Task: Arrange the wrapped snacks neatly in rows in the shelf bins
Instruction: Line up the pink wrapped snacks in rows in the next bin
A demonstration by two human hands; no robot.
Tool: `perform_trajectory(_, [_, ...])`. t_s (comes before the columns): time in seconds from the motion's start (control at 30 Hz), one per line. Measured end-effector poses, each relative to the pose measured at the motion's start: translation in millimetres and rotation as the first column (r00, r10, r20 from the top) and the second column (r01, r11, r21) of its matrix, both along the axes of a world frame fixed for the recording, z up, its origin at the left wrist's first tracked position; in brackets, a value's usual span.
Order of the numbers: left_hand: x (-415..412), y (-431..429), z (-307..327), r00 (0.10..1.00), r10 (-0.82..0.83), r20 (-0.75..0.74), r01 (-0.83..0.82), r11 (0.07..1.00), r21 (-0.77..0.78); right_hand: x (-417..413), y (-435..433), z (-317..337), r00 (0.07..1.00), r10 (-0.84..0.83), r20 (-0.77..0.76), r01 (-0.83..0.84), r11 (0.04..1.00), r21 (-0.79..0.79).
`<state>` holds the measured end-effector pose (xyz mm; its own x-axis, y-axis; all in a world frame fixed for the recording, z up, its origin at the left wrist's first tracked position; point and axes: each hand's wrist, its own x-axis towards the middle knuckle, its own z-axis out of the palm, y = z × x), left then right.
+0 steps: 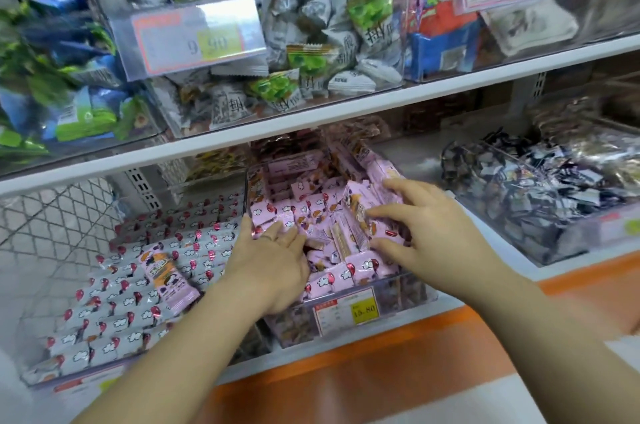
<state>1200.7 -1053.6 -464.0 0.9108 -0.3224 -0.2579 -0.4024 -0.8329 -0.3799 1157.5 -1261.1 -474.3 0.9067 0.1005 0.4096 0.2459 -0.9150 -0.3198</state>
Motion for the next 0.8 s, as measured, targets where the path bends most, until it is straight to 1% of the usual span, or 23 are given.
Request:
perform_trajectory(0.07, [1, -1, -2, 1.0, 0.011, 0.006, -0.011, 1.0, 0.016, 1, 1, -2, 1.0, -0.002, 0.014, 0.002, 1.0, -0.002])
perform_trajectory(0.13, [3, -1, 1, 1.0, -0.003, -0.003, 0.003, 1.0, -0.023, 2, 1, -3, 1.0, 0.011, 0.012, -0.011, 1.0, 0.009])
perform_trajectory(0.27, [6, 5, 14, 1.0, -0.015, -0.017, 0.011, 0.976, -0.218, 2, -6, 3, 0.998, 0.024, 0.057, -0.031, 0.992, 0.126])
perform_trajectory(0.33, [5, 4, 20, 0.999, -0.027, 0.045, 0.041, 0.941, -0.335, 3, -10, 5, 0.996, 0.016, 0.083, -0.03, 0.984, 0.175])
perform_trajectory(0.37, [5, 1, 22, 0.996, -0.038, 0.078, 0.067, 0.91, -0.409, 3, -13, 5, 0.996, 0.009, 0.088, -0.026, 0.981, 0.195])
perform_trajectory(0.43, [3, -12, 26, 0.993, -0.067, 0.095, 0.11, 0.798, -0.593, 4, -19, 6, 0.997, -0.001, 0.071, -0.015, 0.975, 0.223])
perform_trajectory(0.5, [4, -27, 29, 0.993, -0.11, 0.045, 0.107, 0.662, -0.742, 6, -24, 5, 0.999, -0.009, 0.045, -0.003, 0.967, 0.253])
perform_trajectory(0.53, [6, -35, 30, 0.991, -0.136, 0.017, 0.097, 0.615, -0.782, 6, -26, 4, 0.999, -0.006, 0.035, -0.004, 0.961, 0.276])
perform_trajectory(0.57, [9, -41, 30, 0.986, -0.164, -0.013, 0.088, 0.599, -0.796, 6, -27, 4, 1.0, 0.003, 0.024, -0.01, 0.954, 0.298])
perform_trajectory(0.6, [12, -46, 30, 0.98, -0.192, -0.05, 0.08, 0.613, -0.786, 6, -28, 2, 1.0, 0.017, 0.01, -0.019, 0.949, 0.316])
perform_trajectory(0.67, [17, -52, 27, 0.964, -0.231, -0.127, 0.069, 0.685, -0.725, 6, -29, -1, 0.999, 0.044, -0.015, -0.036, 0.942, 0.335])
perform_trajectory(0.7, [18, -53, 24, 0.96, -0.242, -0.138, 0.078, 0.708, -0.701, 7, -30, -2, 0.998, 0.054, -0.023, -0.043, 0.94, 0.339])
perform_trajectory(0.73, [19, -53, 21, 0.961, -0.248, -0.125, 0.094, 0.713, -0.695, 7, -30, -3, 0.998, 0.062, -0.027, -0.048, 0.937, 0.345])
perform_trajectory(0.8, [20, -53, 16, 0.964, -0.26, -0.053, 0.145, 0.686, -0.713, 9, -30, -5, 0.997, 0.075, -0.023, -0.063, 0.935, 0.348])
